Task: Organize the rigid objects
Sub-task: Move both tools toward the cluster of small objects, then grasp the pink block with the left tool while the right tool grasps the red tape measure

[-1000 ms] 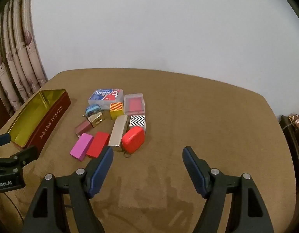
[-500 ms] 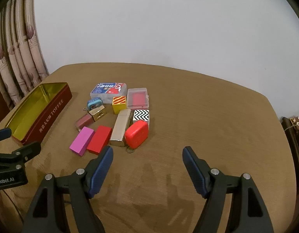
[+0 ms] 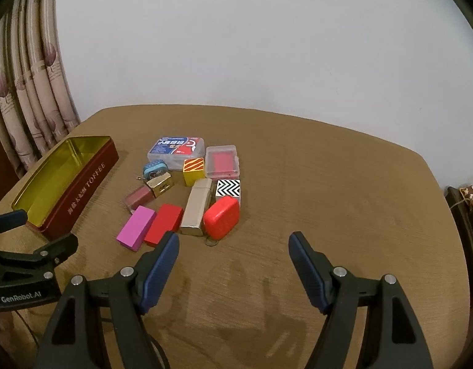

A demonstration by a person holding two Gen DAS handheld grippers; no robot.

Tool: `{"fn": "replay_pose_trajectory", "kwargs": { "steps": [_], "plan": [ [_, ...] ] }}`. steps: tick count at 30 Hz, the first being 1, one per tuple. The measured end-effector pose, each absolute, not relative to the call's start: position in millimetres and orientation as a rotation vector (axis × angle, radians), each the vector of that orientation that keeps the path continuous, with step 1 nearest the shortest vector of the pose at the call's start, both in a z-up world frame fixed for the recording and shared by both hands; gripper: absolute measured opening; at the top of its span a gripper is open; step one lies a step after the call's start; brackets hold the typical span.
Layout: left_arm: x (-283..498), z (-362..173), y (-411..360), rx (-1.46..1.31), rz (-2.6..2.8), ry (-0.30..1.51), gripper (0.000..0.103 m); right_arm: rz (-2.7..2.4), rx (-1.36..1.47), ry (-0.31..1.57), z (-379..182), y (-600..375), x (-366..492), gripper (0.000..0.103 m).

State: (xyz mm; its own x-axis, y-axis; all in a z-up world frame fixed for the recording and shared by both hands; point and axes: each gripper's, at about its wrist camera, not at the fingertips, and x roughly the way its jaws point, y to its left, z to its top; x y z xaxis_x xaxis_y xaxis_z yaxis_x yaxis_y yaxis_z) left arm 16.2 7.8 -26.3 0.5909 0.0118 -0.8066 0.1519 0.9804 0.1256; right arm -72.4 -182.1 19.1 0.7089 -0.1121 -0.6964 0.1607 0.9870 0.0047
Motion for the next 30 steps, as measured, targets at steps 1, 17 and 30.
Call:
{"fn": "replay_pose_trajectory", "kwargs": {
  "steps": [1, 17, 30],
  "plan": [
    [17, -26, 8, 0.187, -0.081, 0.936, 0.103, -0.15, 0.064, 0.769, 19, -182, -72, 0.076],
    [29, -43, 8, 0.195, -0.1, 0.955, 0.103, -0.161, 0.059, 0.823, -1, -173, -56, 0.076],
    [37, -49, 4, 0.247, -0.13, 0.941, 0.101, -0.253, 0.149, 0.918, -30, -178, 1, 0.056]
  ]
}}
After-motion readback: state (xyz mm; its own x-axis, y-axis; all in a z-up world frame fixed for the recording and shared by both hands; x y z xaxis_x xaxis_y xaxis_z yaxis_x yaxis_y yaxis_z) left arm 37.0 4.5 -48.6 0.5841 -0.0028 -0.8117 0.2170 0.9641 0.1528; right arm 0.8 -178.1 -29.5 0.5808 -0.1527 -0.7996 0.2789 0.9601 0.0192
